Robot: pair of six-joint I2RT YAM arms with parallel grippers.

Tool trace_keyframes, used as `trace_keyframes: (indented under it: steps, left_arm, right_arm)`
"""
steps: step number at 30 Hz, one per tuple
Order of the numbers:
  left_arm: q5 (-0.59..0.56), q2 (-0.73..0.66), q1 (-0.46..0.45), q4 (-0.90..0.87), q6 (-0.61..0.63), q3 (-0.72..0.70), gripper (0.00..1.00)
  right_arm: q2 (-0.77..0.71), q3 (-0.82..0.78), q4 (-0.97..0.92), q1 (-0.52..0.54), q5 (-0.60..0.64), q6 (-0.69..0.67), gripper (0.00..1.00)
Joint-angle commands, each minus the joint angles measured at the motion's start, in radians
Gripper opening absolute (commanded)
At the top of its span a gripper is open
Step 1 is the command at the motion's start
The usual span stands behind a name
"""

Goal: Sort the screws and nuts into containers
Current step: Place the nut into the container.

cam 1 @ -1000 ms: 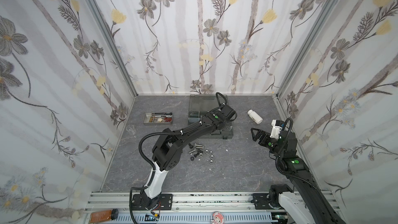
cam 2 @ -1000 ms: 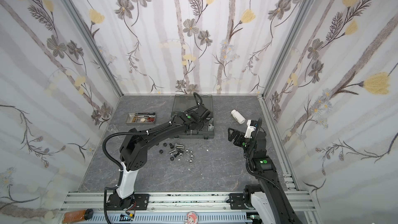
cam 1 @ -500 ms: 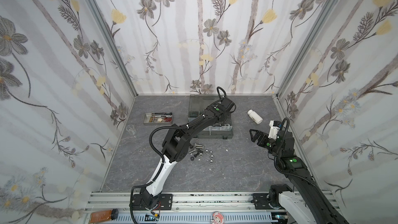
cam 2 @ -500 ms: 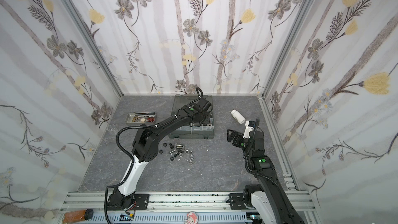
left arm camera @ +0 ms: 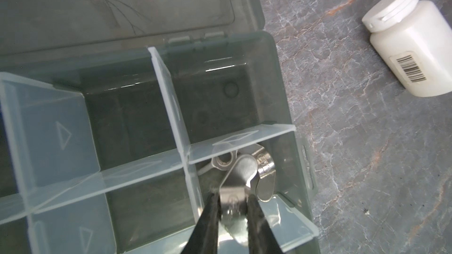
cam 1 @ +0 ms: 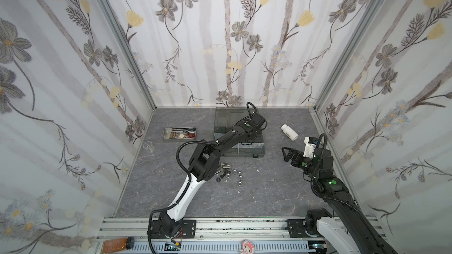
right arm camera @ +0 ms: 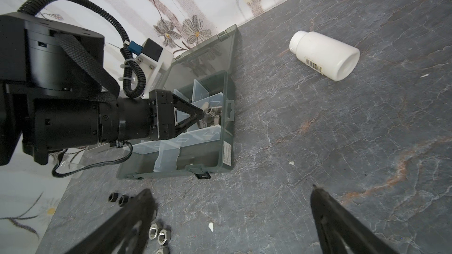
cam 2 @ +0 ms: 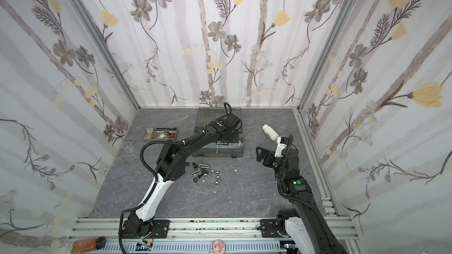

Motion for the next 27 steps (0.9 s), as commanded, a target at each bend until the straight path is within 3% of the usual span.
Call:
trace_keyframes:
  steps: [1, 10, 15, 21, 27]
  left_arm:
    - [-0.004, 0.004, 0.003, -0.002, 0.0, 0.01, 0.33]
    - [0.003, -0.071, 0.002, 0.01, 0.004, 0.01, 0.7]
    - [-0.027, -0.198, 0.002, 0.028, 0.034, -0.042, 0.88]
    - [-0.073, -0.392, 0.002, 0.088, 0.061, -0.201, 0.97]
    - [-0.11, -0.577, 0.002, 0.155, 0.056, -0.39, 1.0]
  right_arm:
    - [-0.002, 0.012, 0.024, 0.008, 0.004, -0.009, 1.0]
    - [-0.021, 0.055, -0.038, 0.051, 0.026, -0.017, 0.99]
    - [-0.028, 0.098, -0.089, 0.098, 0.059, -0.024, 0.96]
    - [-0.011, 0.141, -0.126, 0.166, 0.08, -0.028, 0.93]
    - [0.074, 0.208, -0.162, 0.272, 0.084, -0.066, 0.94]
